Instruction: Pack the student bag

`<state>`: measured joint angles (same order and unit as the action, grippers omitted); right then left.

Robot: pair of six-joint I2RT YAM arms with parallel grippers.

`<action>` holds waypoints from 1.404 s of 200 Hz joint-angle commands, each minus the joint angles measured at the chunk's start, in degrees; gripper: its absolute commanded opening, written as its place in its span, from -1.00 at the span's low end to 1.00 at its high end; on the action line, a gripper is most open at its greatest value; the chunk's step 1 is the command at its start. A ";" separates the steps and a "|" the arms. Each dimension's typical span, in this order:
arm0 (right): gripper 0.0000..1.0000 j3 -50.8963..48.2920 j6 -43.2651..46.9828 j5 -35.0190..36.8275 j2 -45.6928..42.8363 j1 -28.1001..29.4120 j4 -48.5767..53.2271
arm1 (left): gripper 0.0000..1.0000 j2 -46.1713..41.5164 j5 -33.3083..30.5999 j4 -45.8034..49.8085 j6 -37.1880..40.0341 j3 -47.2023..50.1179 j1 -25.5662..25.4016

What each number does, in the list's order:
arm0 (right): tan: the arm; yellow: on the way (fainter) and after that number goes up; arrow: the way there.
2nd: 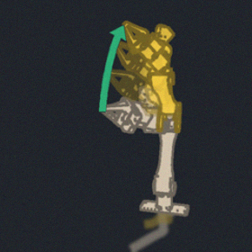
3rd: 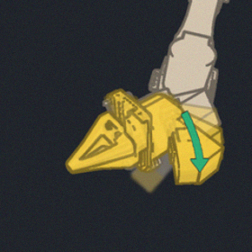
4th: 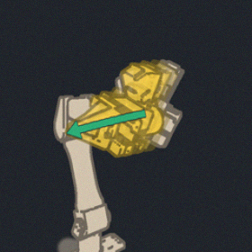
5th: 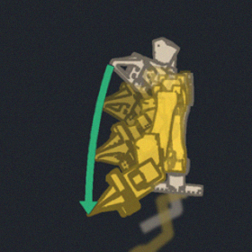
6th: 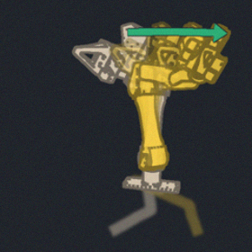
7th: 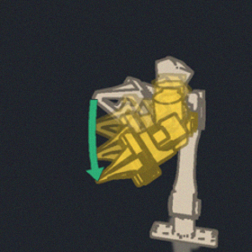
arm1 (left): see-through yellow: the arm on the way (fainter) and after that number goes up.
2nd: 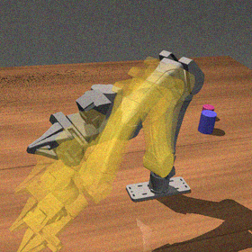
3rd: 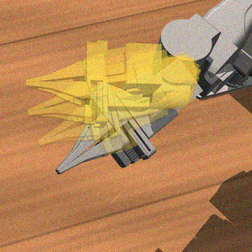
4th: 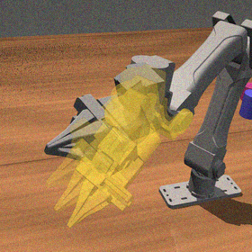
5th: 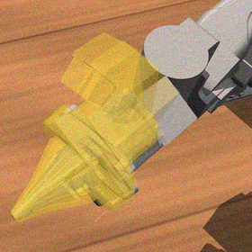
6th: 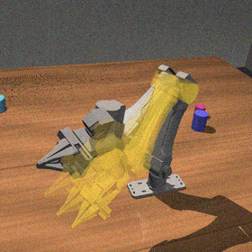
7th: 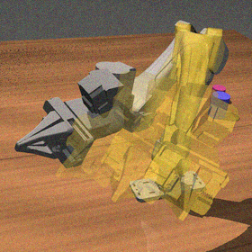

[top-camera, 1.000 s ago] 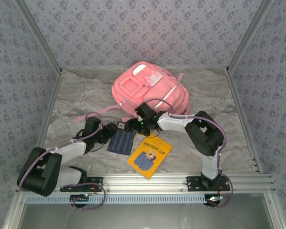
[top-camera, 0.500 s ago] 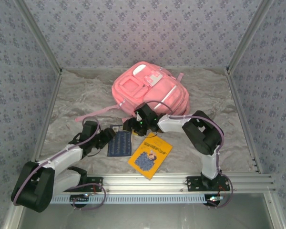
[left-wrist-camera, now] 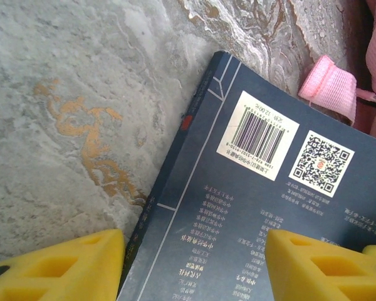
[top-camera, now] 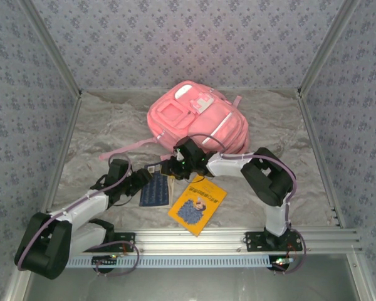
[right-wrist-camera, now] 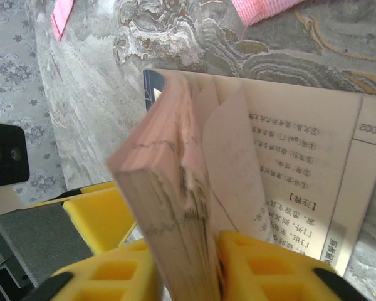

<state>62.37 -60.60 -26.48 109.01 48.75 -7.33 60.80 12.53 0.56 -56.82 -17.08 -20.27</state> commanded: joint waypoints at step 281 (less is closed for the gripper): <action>-1.00 -13.20 1.40 -29.70 -33.53 -16.24 -17.21 | 0.53 -6.93 30.82 7.76 12.74 -25.79 -0.28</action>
<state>50.13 -55.16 -50.19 78.46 33.36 -14.96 52.38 34.17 18.20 -38.46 -45.06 -20.36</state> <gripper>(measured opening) 0.076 0.763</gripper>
